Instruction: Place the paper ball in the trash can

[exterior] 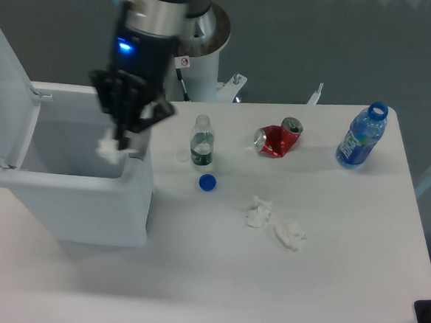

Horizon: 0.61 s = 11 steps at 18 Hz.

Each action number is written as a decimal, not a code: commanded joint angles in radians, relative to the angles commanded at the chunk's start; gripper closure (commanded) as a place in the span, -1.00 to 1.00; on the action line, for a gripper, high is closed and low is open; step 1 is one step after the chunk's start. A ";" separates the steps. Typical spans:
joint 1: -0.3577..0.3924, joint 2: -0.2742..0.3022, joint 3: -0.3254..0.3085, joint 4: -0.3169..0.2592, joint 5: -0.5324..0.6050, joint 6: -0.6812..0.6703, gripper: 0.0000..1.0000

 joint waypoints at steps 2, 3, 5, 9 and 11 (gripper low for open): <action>-0.003 0.012 -0.021 0.000 -0.003 -0.002 -1.00; -0.006 0.021 -0.035 0.000 -0.006 0.000 -1.00; -0.020 0.031 -0.045 0.009 0.000 0.014 -1.00; -0.014 0.034 -0.040 0.026 0.031 0.023 -1.00; 0.012 0.034 -0.040 0.040 0.099 0.082 -1.00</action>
